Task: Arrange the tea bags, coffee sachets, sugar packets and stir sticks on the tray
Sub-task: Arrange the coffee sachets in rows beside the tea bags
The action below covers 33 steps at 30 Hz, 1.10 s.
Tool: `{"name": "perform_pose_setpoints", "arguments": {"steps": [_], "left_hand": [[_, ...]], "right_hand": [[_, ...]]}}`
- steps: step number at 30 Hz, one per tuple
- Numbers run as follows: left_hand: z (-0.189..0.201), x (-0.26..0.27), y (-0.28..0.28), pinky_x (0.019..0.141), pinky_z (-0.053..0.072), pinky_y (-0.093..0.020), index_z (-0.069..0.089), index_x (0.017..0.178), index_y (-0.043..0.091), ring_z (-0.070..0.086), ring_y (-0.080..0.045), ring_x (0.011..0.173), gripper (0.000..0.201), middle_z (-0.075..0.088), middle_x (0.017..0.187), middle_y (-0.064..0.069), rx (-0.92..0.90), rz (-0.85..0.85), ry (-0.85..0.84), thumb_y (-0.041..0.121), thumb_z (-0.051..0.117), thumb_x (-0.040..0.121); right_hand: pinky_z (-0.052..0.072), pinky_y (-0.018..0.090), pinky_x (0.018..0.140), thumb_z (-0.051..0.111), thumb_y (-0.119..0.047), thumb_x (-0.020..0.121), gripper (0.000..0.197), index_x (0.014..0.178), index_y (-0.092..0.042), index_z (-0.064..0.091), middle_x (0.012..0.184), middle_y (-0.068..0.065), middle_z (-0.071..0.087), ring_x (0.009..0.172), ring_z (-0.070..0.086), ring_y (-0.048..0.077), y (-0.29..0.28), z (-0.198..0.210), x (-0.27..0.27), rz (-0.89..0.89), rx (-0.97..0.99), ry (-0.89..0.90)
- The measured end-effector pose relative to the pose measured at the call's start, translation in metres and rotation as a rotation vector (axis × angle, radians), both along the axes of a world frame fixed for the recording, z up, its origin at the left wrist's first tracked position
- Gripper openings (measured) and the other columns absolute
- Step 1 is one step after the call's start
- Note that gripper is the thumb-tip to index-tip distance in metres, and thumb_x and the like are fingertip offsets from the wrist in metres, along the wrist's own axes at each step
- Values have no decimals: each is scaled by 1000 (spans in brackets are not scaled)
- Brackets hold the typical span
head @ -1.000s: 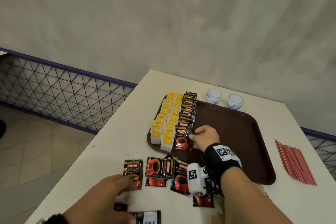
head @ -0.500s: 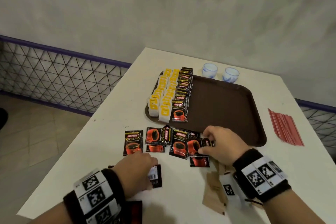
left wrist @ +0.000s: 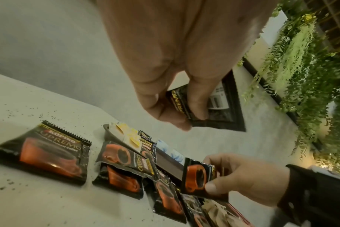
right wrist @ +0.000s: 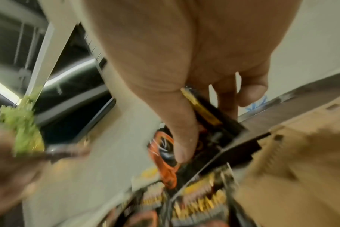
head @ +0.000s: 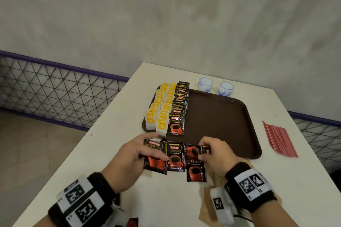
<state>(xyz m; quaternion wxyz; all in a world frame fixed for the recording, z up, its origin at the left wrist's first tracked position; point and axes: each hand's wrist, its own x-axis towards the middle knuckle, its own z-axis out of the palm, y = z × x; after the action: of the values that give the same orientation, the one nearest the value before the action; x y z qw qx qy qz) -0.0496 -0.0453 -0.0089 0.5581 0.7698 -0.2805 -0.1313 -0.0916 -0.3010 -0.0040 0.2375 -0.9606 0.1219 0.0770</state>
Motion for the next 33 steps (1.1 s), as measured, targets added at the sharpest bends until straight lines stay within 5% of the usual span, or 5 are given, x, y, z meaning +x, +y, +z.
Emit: {"name": "perform_pose_setpoints", "arguments": {"steps": [5, 10, 18, 24, 33], "left_hand": [[9, -2, 3, 82, 55, -22, 79, 82, 23, 61, -21, 106, 35, 52, 116, 4, -113, 59, 115, -2, 85, 59], [18, -2, 7, 77, 55, -20, 77, 93, 17, 64, -12, 102, 57, 54, 112, 10, -161, 48, 245, 28, 94, 39], [11, 7, 15, 78, 58, -29, 79, 87, 20, 59, -21, 106, 26, 54, 106, 16, -126, 130, 197, -3, 68, 80], [5, 11, 25, 76, 55, -19, 79, 82, 27, 59, -13, 106, 29, 56, 105, 18, -83, 185, 104, -1, 71, 78], [3, 18, 26, 87, 53, -24, 77, 80, 34, 58, -7, 107, 20, 57, 108, 19, 1, 236, 17, 15, 77, 74]], "right_hand": [[51, 24, 64, 59, 5, 87, 34, 86, -30, 55, 90, -1, 64, 76, 67, 16, -18, 19, 11, -76, 359, -169], [51, 29, 52, 59, 8, 85, 40, 89, -28, 44, 89, 7, 61, 66, 66, 20, -20, 15, 48, -90, 425, -102], [43, 13, 47, 73, 1, 79, 32, 78, -24, 52, 81, 4, 67, 55, 60, 8, -1, 3, 104, -82, 279, -115], [48, 27, 91, 75, -7, 79, 32, 105, -22, 62, 106, 3, 60, 96, 58, 17, 7, -9, 121, -63, 163, -55], [42, 28, 97, 66, -5, 87, 40, 125, -15, 60, 124, 9, 55, 114, 54, 23, 4, -17, 129, -115, 121, -127]]}}
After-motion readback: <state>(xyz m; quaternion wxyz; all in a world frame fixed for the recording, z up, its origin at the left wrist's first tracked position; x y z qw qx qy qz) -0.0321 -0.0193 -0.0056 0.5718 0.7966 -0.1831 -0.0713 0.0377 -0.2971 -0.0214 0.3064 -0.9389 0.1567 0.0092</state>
